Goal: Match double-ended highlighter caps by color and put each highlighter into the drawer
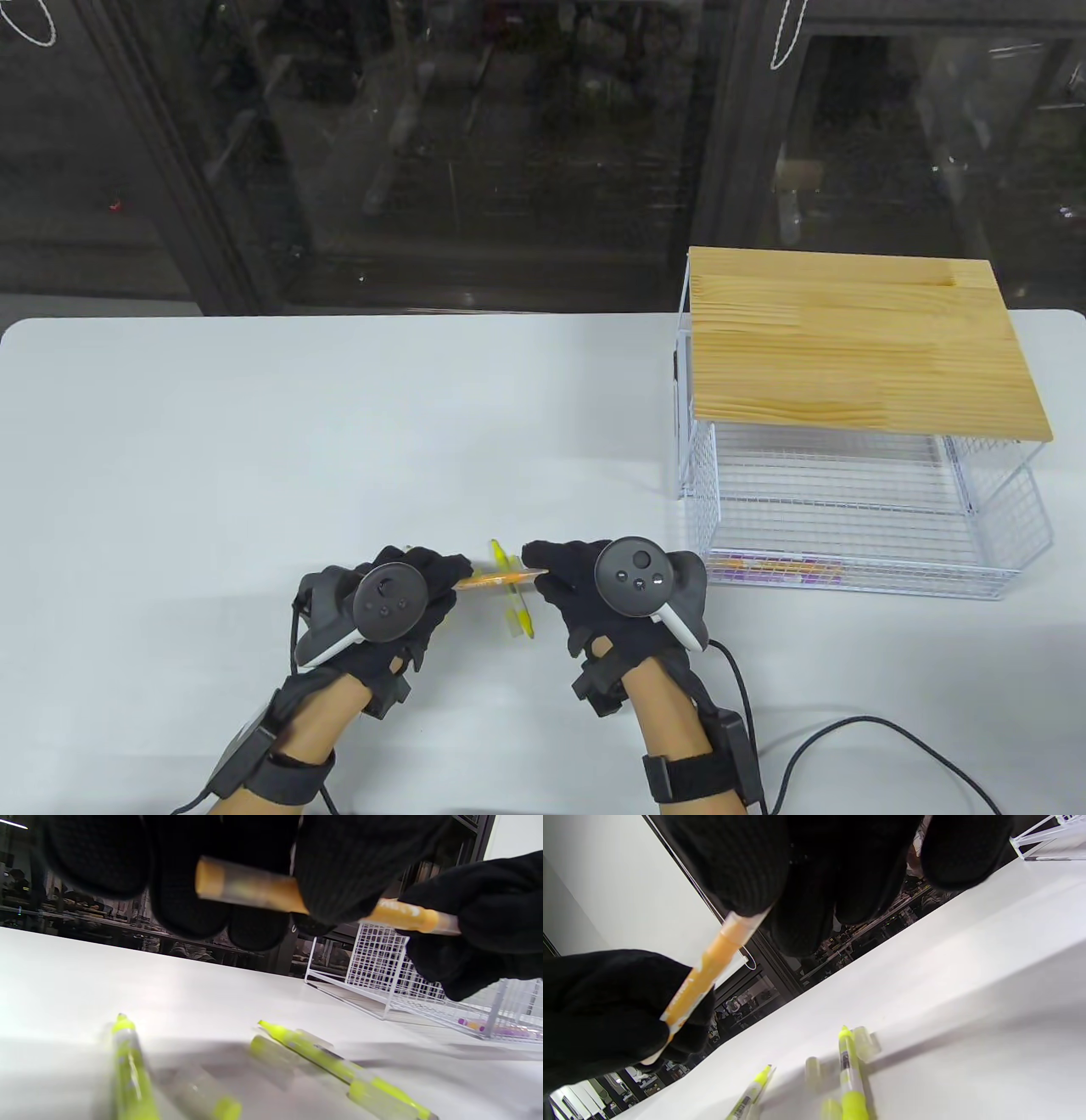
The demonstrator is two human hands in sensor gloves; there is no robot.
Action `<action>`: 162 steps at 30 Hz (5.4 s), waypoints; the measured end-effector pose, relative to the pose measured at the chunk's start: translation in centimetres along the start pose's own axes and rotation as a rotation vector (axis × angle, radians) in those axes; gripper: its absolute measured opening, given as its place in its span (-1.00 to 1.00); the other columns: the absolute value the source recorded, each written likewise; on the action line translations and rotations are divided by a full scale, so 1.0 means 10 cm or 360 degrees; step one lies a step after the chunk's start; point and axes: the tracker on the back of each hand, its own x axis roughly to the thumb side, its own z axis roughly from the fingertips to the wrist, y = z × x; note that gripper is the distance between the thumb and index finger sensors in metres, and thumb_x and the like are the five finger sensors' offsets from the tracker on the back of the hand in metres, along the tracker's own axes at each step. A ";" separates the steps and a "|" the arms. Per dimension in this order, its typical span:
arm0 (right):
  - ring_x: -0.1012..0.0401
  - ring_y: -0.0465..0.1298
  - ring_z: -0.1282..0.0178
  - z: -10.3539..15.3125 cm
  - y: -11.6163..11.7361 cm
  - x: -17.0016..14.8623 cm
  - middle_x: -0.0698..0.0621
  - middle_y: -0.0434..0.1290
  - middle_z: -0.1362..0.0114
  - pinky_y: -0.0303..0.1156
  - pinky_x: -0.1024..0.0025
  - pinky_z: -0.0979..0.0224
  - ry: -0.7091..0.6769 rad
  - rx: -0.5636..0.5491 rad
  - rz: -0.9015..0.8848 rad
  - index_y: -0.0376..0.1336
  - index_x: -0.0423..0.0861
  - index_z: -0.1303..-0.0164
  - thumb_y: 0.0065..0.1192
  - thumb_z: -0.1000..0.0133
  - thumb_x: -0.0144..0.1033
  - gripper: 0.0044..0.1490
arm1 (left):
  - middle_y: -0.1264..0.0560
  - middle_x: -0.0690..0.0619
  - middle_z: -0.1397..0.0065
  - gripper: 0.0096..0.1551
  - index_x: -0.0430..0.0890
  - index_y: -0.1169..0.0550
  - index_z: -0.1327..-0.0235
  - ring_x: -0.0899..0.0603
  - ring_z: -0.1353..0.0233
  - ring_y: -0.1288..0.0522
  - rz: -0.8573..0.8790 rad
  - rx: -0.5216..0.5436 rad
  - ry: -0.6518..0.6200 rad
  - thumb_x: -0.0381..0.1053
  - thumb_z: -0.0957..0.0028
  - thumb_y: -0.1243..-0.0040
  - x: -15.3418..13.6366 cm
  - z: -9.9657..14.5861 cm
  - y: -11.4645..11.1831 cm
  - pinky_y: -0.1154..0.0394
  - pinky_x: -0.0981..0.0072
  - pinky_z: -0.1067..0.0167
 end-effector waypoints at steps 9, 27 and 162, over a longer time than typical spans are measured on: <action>0.02 0.55 -0.24 0.02 0.03 0.04 0.06 0.66 -0.16 0.42 -0.12 -0.32 -0.0029 -0.0045 0.0222 0.50 0.10 -0.17 0.38 0.10 -0.31 -0.43 | -0.70 0.03 -0.16 -0.47 0.05 -0.70 -0.13 -0.22 -0.07 -0.68 0.0009 0.0014 -0.0123 -0.04 0.18 -0.38 0.10 -0.02 -0.05 -0.66 -0.11 0.02; -0.07 0.44 -0.37 0.06 0.12 0.14 0.03 0.54 -0.36 0.35 -0.18 -0.36 -0.0098 -0.0087 0.0330 0.46 0.16 -0.22 0.46 0.05 -0.09 -0.42 | -0.69 0.07 -0.22 -0.50 0.14 -0.74 -0.08 -0.21 -0.14 -0.65 0.0031 0.0113 0.0004 0.01 0.20 -0.42 0.07 0.00 0.09 -0.66 -0.01 0.07; -0.06 0.67 -0.10 0.17 -1.11 0.37 -0.04 0.67 -0.21 0.59 0.07 -0.15 0.0038 -0.0594 0.0786 0.54 0.03 -0.14 0.30 -0.06 0.06 -0.44 | -0.70 -0.03 -0.22 -0.44 0.06 -0.72 -0.14 -0.32 -0.08 -0.66 0.0243 0.0048 0.0508 0.14 0.15 -0.32 -0.67 0.06 0.30 -0.62 -0.14 0.12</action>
